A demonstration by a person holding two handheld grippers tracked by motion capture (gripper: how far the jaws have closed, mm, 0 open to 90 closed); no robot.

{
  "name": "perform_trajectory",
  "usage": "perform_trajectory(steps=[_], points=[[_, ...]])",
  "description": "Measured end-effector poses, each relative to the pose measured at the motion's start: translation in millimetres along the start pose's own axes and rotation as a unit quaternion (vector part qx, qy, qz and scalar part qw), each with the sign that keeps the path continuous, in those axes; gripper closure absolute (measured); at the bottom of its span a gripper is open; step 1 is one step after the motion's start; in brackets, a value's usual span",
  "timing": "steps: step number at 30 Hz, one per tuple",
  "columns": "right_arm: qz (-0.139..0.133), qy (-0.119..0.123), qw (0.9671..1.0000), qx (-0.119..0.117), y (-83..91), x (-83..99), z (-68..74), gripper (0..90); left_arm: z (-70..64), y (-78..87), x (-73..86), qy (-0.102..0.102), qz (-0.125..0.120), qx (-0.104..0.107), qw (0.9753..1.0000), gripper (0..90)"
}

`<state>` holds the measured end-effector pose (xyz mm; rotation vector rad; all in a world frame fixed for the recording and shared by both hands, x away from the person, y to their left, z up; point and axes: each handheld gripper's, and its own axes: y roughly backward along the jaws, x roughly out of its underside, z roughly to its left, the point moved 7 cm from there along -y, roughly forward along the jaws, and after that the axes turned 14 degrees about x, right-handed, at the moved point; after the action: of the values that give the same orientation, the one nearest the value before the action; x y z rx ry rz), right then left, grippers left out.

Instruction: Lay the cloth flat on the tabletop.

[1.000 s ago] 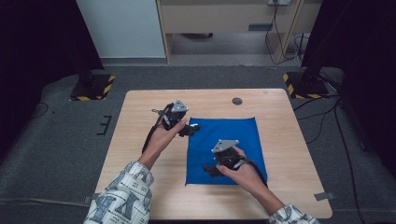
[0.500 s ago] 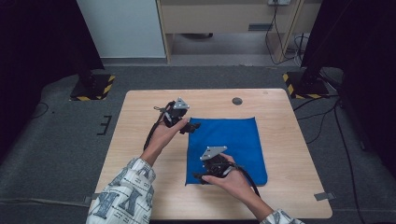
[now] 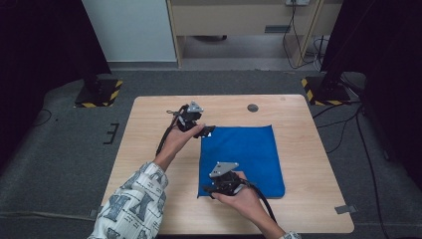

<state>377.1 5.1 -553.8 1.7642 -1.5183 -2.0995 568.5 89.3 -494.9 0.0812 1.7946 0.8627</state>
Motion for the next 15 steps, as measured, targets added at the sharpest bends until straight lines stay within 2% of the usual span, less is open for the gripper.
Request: perform_trajectory(steps=[4,6,9,12,15], points=[[0.003,0.006,0.9999,-0.013,-2.6,-0.7,8.4,48.3,5.6,0.6,2.0,0.006,-0.004,-0.003,1.0,17.9],[0.011,0.016,0.9998,-0.01,-5.2,1.0,11.7,48.3,8.1,-0.5,4.2,0.006,0.002,-0.004,1.0,18.0],[0.016,0.015,0.9997,-0.012,-11.4,2.8,15.5,48.2,10.1,-3.4,7.4,0.011,0.007,-0.002,0.9999,18.0],[0.02,0.017,0.9995,-0.015,-17.6,2.8,21.7,40.5,11.8,-3.5,8.8,0.014,0.008,-0.006,0.9998,18.0],[0.025,0.022,0.9994,-0.01,-21.7,3.3,25.6,39.3,11.5,-2.5,9.2,0.015,0.009,-0.007,0.9998,17.9]])
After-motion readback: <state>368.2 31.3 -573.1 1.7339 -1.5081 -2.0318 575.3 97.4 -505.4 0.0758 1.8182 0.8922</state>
